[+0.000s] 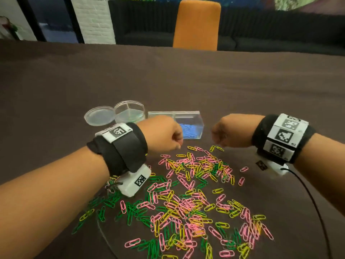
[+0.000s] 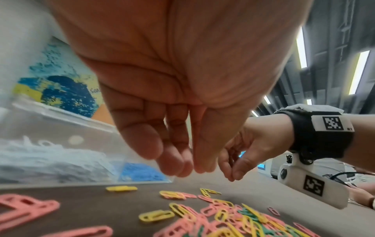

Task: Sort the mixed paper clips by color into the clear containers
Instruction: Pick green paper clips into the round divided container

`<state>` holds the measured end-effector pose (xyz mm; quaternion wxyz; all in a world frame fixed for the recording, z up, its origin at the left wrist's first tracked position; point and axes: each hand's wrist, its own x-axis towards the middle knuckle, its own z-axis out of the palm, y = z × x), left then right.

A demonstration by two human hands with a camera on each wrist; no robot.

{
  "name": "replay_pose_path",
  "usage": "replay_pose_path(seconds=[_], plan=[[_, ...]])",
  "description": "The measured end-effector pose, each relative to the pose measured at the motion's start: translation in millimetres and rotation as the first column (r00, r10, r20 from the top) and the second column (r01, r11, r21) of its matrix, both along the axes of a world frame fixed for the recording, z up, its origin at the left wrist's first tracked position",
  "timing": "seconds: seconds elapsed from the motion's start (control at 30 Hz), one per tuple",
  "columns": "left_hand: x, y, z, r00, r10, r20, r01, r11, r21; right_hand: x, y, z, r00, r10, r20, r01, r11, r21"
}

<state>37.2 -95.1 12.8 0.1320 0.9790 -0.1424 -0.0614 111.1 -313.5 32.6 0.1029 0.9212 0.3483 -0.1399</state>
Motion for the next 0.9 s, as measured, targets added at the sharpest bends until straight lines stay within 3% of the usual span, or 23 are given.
replay_pose_path(seconds=[0.27, 0.43, 0.67, 0.9], plan=[[2, -52, -28, 0.975, -0.129, -0.178, 0.142, 0.988, 0.062, -15, -46, -37, 0.993, -0.057, -0.105, 0.069, 0.991, 0.111], [4, -50, -26, 0.995, 0.004, -0.1, 0.017, 0.977, 0.211, -13, -44, -49, 0.99, -0.037, -0.134, 0.061, 0.981, 0.185], [2, -92, -26, 0.995, -0.091, -0.043, 0.094, 0.991, 0.092, -13, -49, -50, 0.997, -0.065, -0.03, 0.071, 0.957, 0.28], [3, -105, -31, 0.998, -0.041, -0.037, 0.048, 0.977, 0.21, -12, -51, -47, 0.992, -0.123, -0.022, 0.123, 0.936, 0.33]])
